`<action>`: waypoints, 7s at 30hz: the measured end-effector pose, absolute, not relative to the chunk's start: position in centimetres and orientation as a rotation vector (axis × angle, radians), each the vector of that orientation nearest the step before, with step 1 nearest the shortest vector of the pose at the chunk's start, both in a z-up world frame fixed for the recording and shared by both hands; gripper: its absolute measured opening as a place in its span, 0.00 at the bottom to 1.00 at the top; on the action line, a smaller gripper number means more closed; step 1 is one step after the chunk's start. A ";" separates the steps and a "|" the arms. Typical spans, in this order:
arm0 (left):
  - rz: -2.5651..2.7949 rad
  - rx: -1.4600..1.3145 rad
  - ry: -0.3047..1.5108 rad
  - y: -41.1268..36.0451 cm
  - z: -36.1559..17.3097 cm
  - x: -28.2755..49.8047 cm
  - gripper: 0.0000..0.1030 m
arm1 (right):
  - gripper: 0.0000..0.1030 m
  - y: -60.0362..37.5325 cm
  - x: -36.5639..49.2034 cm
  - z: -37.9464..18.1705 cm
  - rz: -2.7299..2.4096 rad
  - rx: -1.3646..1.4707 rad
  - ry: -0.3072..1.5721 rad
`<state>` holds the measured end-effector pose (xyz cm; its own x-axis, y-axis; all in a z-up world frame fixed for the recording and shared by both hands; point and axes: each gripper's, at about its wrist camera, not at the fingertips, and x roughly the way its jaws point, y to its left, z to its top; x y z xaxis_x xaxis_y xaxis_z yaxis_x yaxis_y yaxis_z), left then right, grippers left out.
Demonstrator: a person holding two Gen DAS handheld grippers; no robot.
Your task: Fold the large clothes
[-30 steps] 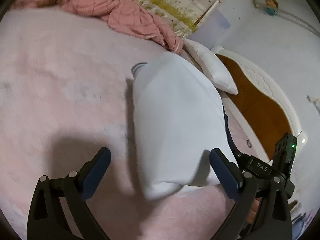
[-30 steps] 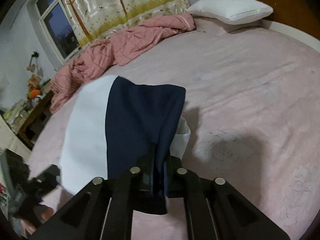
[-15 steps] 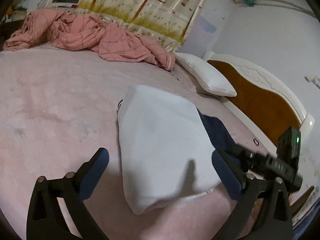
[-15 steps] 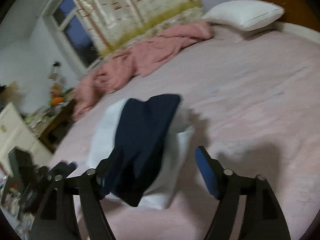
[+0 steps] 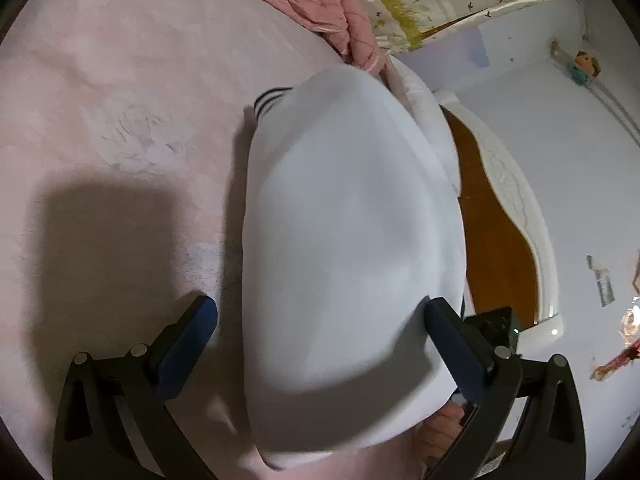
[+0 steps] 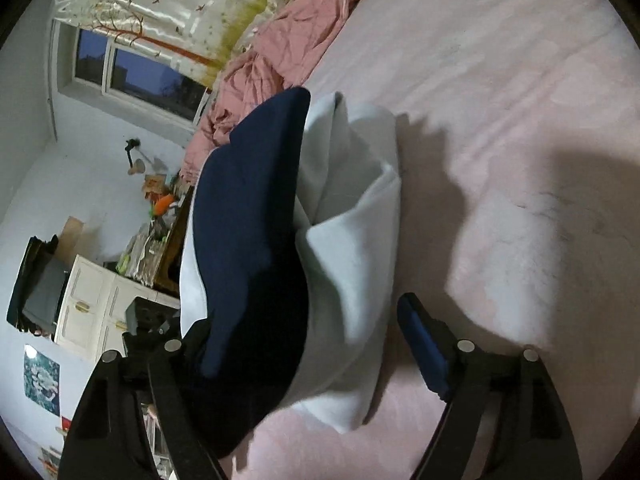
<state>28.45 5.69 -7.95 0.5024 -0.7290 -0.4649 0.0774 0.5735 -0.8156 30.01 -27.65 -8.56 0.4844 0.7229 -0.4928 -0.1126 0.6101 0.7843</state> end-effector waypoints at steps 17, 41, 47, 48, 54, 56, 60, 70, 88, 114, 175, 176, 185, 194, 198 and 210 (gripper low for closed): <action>-0.804 -0.780 0.764 2.0 0.6 26.4 0.63 | 0.59 -31.0 27.6 -1.9 0.761 0.785 0.654; -1.138 -0.693 0.874 -35.1 0.7 42.0 0.62 | 0.59 -66.1 27.6 4.2 0.274 0.761 0.506; -1.063 -0.603 1.051 -37.9 -6.6 44.5 0.65 | 0.56 -70.3 30.3 -3.8 0.155 0.797 0.626; -1.041 -0.547 1.028 -37.6 -6.0 44.1 0.68 | 0.57 -70.4 29.9 -3.7 0.148 0.794 0.620; -0.801 -0.236 0.912 -35.4 -1.9 40.3 0.85 | 0.58 -67.4 27.8 -0.1 -0.088 0.604 0.636; -0.761 -0.176 0.849 -34.1 -0.6 38.1 0.85 | 0.58 -65.7 26.0 1.5 -0.213 0.524 0.614; -0.706 -0.081 0.708 -31.2 2.4 33.8 0.85 | 0.59 -60.8 21.7 4.3 -0.377 0.356 0.548; -0.595 -0.006 0.487 -24.9 5.8 25.1 1.00 | 0.73 -48.9 12.6 8.5 -0.430 0.215 0.392; -0.479 -0.045 0.441 -22.3 -1.0 24.4 1.00 | 0.92 -43.3 13.2 2.2 -0.461 0.105 0.434; -0.431 -0.033 0.386 -22.2 -1.2 22.8 1.00 | 1.00 -42.2 13.6 1.7 -0.482 0.051 0.443; -0.415 0.014 0.357 -22.9 -1.2 21.8 1.00 | 1.00 -42.5 13.3 1.4 -0.502 0.079 0.459; -0.415 0.016 0.358 -22.9 -1.2 21.9 1.00 | 1.00 -42.6 13.3 1.5 -0.502 0.079 0.460; -0.421 0.014 0.361 -22.8 -1.2 21.8 1.00 | 1.00 -42.6 13.3 1.4 -0.501 0.080 0.461; -0.423 0.013 0.362 -22.7 -1.2 21.8 1.00 | 1.00 -42.7 13.4 1.5 -0.503 0.080 0.461; -0.422 0.013 0.362 -22.7 -1.2 21.8 1.00 | 1.00 -42.7 13.4 1.3 -0.504 0.079 0.461; -0.422 0.013 0.362 -22.7 -1.2 21.8 1.00 | 1.00 -42.8 13.5 1.3 -0.501 0.080 0.462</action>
